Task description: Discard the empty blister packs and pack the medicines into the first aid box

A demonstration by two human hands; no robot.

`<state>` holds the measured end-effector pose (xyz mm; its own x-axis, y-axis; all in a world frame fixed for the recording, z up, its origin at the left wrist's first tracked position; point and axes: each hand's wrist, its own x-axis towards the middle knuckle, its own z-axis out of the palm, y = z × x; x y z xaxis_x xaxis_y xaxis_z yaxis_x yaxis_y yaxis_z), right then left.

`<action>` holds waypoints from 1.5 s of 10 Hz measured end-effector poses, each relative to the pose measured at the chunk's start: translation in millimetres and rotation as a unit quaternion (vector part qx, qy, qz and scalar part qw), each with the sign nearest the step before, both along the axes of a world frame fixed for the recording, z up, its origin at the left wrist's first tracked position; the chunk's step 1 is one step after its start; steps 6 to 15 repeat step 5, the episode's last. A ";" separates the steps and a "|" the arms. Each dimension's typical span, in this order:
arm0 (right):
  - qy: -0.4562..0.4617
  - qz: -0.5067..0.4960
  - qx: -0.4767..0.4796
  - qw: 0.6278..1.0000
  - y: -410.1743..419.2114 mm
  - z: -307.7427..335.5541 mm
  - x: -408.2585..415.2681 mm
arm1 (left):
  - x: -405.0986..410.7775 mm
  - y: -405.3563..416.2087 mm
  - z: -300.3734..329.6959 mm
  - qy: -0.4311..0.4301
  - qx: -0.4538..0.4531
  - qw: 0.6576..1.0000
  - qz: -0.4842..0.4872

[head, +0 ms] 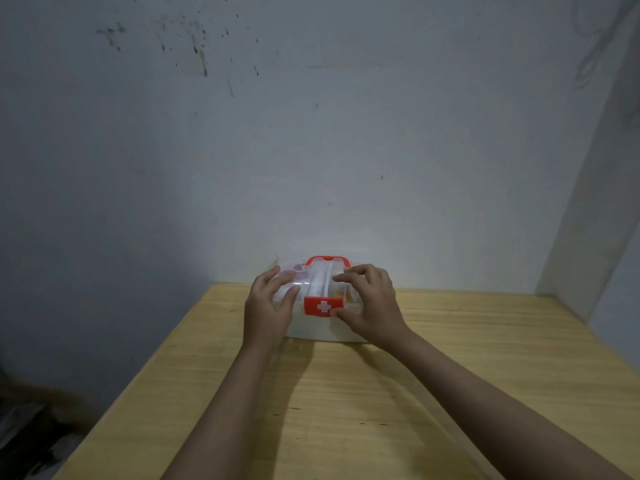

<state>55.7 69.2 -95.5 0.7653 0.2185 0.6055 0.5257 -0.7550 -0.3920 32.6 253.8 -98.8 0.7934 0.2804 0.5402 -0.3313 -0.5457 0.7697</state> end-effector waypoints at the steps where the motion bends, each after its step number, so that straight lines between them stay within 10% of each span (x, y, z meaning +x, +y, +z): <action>1: 0.031 0.003 -0.013 0.999 -2.8 6.6 10.0 | 11.2 -3.0 4.5 0.017 0.003 1.000 -0.002; 15: -0.026 0.022 0.060 0.998 -15.0 54.6 -0.1 | 13.7 -13.9 28.4 0.079 0.061 0.995 0.026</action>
